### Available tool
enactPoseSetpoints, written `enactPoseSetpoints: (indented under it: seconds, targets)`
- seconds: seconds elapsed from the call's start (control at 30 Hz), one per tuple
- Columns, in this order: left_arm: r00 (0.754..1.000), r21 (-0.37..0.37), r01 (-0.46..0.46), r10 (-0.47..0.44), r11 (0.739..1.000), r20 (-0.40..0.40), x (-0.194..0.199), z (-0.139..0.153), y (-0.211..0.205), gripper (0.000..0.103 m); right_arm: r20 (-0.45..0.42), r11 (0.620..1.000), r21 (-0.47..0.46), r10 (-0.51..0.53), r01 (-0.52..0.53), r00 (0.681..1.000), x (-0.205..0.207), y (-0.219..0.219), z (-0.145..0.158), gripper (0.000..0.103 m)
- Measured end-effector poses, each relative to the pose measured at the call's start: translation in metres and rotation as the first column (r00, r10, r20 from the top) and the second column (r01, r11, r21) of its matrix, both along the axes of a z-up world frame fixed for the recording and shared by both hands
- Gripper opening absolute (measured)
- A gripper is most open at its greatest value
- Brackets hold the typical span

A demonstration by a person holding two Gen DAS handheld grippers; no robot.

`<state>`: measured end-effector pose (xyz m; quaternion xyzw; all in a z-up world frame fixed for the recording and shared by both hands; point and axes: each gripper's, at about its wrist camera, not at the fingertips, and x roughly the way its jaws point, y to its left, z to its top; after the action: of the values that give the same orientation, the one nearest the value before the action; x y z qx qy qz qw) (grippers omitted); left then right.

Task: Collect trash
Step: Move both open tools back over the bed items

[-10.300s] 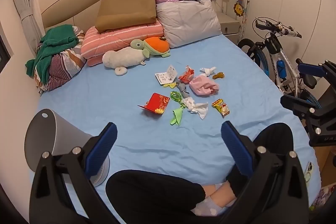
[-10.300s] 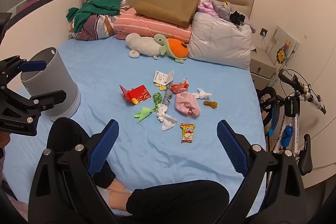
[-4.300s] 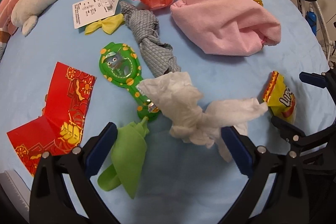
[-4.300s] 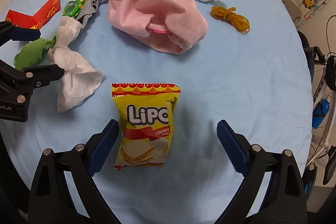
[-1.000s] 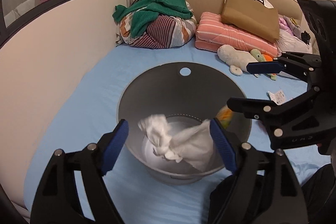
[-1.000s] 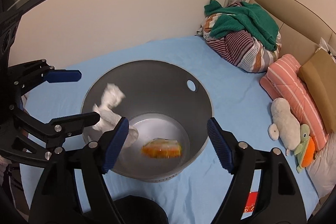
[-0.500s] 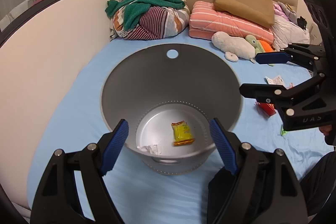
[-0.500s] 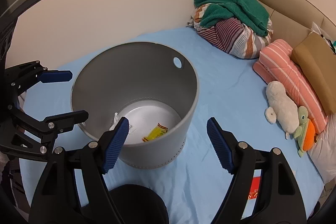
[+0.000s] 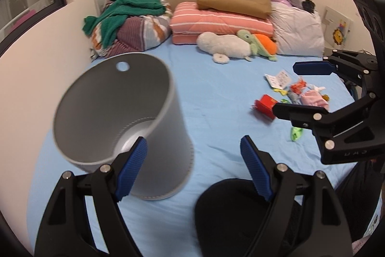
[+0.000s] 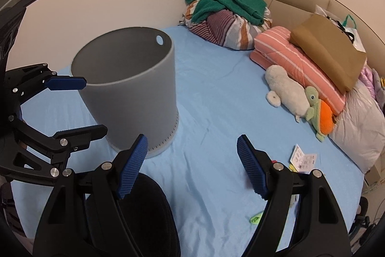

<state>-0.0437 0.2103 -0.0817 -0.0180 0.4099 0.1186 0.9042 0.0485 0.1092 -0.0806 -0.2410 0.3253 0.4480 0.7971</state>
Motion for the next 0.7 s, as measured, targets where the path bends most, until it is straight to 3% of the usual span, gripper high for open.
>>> enactPoseSetpoints:
  seconds: [0.27, 0.53, 0.7]
  targets:
    - [0.993, -0.011, 0.115, -0.115, 0.993, -0.008, 0.026, -0.013, -0.063, 0.08, 0.01, 0.98, 0.003, -0.198, 0.198, 0.98, 0.015, -0.102, -0.015, 0.074]
    - [0.979, -0.014, 0.201, -0.201, 0.979, -0.032, 0.054, -0.039, -0.119, 0.08, -0.006, 0.917, 0.013, -0.399, 0.399, 0.917, 0.037, -0.193, -0.04, 0.074]
    - [0.971, -0.029, 0.229, -0.23, 0.973, -0.062, 0.074, -0.063, -0.14, 0.08, -0.041, 0.886, 0.007, -0.463, 0.464, 0.885, 0.051, -0.226, -0.063, 0.074]
